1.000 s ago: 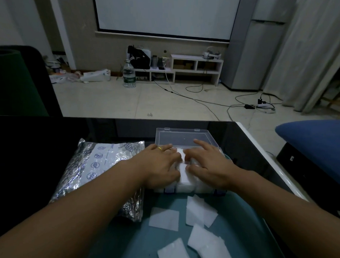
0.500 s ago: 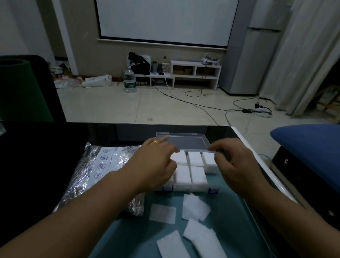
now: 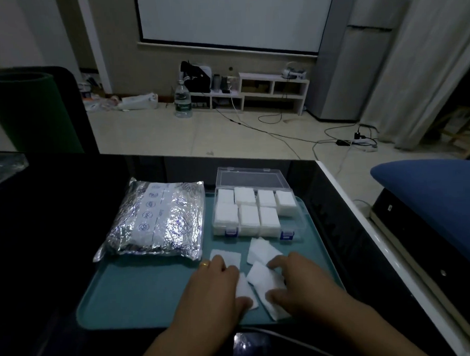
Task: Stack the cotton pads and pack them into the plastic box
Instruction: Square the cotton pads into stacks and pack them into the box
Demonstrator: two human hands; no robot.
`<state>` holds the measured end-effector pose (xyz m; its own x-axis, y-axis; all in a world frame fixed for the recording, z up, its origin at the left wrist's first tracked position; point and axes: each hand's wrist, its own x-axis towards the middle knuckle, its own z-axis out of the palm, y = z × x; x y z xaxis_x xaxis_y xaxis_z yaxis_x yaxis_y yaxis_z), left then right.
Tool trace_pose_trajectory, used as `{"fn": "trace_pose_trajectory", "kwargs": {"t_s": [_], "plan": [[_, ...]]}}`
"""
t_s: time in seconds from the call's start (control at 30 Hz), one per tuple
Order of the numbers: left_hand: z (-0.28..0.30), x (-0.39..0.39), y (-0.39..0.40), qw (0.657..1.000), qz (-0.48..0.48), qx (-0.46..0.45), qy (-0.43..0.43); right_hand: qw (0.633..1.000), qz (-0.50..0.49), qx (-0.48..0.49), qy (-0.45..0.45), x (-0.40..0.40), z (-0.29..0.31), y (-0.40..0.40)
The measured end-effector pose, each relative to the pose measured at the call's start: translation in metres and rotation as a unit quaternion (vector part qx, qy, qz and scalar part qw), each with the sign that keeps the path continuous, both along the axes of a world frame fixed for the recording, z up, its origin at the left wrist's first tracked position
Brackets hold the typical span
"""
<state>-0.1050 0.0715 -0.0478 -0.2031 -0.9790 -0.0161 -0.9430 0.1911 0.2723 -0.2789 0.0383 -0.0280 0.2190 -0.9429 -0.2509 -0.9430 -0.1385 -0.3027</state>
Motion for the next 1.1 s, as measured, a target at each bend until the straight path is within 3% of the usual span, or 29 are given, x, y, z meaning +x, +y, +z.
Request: {"fn": "trace_pose_trajectory", "kwargs": {"t_s": [0.3, 0.4, 0.5, 0.63, 0.7, 0.8, 0.87, 1.0, 1.1], "plan": [[-0.004, 0.009, -0.029, 0.985, 0.07, 0.01, 0.156, 0.994, -0.059, 0.012, -0.096, -0.009, 0.005, -0.028], [-0.002, 0.012, -0.031, 0.957, 0.107, 0.036, 0.267, 0.991, -0.073, 0.017, -0.106, -0.01, 0.006, -0.026], [0.005, 0.012, -0.033, 0.901, 0.149, 0.065, 0.402, 0.988, -0.085, -0.003, -0.132, -0.011, 0.011, -0.024], [0.016, 0.012, -0.032, 0.832, 0.203, 0.102, 0.506, 0.976, -0.096, -0.029, -0.192, -0.015, 0.018, -0.022], [0.018, 0.011, -0.032, 0.771, 0.238, 0.118, 0.579, 0.965, -0.106, -0.035, -0.238, -0.015, 0.021, -0.021], [0.021, 0.007, -0.029, 0.685, 0.269, 0.136, 0.664, 0.921, -0.147, -0.003, -0.361, -0.01, 0.026, -0.018], [0.025, 0.005, -0.028, 0.653, 0.283, 0.148, 0.687, 0.888, -0.17, 0.039, -0.426, -0.006, 0.029, -0.017], [0.027, 0.007, -0.031, 0.685, 0.292, 0.139, 0.653, 0.848, -0.173, 0.073, -0.495, -0.001, 0.034, -0.016], [0.032, 0.002, -0.031, 0.678, 0.272, 0.146, 0.667, 0.886, -0.148, 0.046, -0.436, -0.001, 0.031, -0.015]]}}
